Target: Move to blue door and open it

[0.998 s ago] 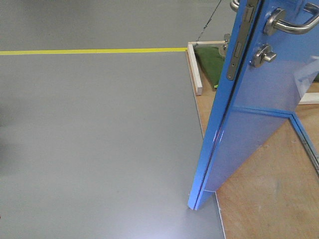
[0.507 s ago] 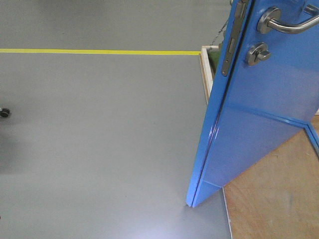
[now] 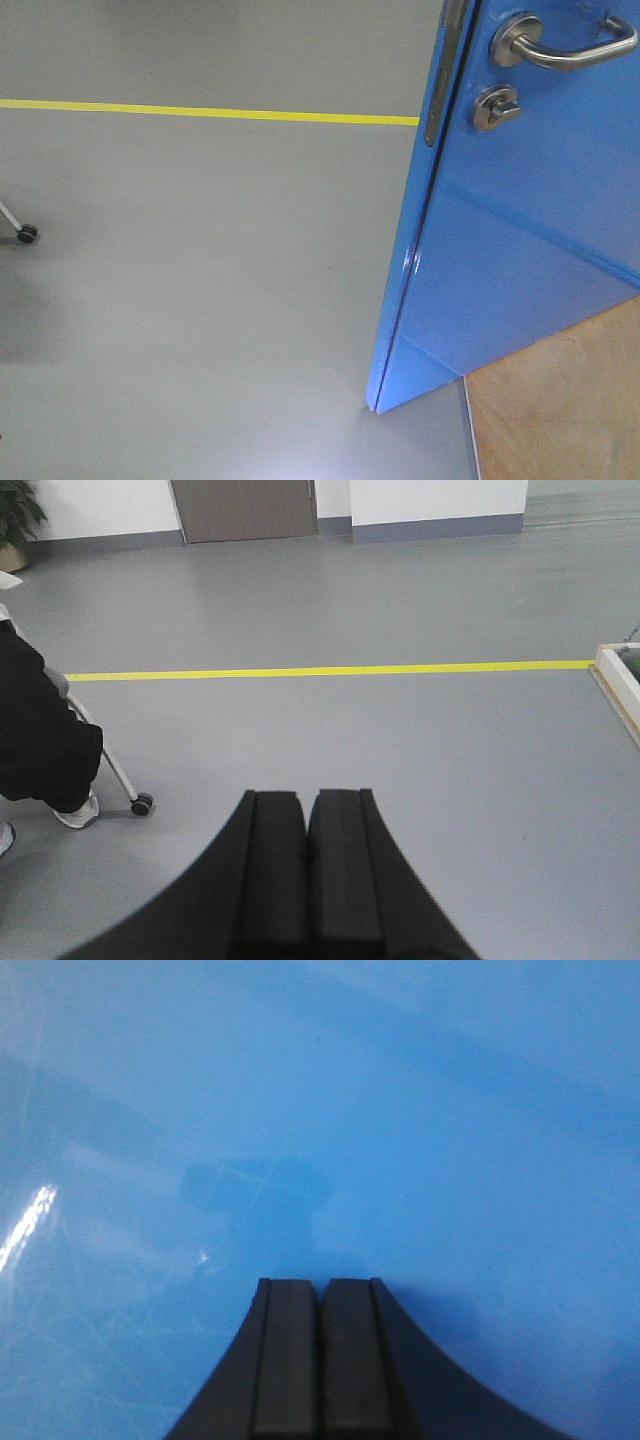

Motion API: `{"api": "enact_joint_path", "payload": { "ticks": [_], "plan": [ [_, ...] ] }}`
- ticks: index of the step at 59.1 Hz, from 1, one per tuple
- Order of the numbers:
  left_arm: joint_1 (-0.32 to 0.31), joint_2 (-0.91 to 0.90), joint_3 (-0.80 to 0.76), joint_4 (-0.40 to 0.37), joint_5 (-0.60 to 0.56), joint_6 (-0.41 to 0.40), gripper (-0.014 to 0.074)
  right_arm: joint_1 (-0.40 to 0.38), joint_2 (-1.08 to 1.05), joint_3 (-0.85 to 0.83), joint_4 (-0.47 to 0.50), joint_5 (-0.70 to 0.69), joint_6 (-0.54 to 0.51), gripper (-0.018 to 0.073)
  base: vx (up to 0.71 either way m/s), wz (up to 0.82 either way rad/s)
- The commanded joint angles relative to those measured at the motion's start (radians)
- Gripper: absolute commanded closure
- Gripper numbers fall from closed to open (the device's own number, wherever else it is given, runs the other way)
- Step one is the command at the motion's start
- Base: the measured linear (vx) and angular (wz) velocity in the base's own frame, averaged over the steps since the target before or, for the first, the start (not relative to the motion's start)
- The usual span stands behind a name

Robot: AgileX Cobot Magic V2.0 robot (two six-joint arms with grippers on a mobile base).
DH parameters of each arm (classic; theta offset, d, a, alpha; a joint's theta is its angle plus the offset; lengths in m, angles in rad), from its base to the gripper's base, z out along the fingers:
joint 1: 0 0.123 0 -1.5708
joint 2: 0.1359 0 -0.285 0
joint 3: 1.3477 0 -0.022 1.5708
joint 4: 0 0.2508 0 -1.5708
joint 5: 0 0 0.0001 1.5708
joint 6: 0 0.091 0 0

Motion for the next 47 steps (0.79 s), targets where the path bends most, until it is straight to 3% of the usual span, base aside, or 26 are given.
{"api": "enact_joint_path", "payload": {
  "ticks": [1,47],
  "plan": [
    [0.001,-0.015,0.003,-0.005,-0.087,-0.002,0.0526,0.002,-0.02,-0.037,-0.003,-0.033,-0.006,0.0557,0.23,0.07],
    [0.001,-0.015,0.003,-0.005,-0.087,-0.002,0.0526,0.002,-0.02,-0.037,-0.003,-0.033,-0.006,0.0557,0.28,0.01]
  ]
}}
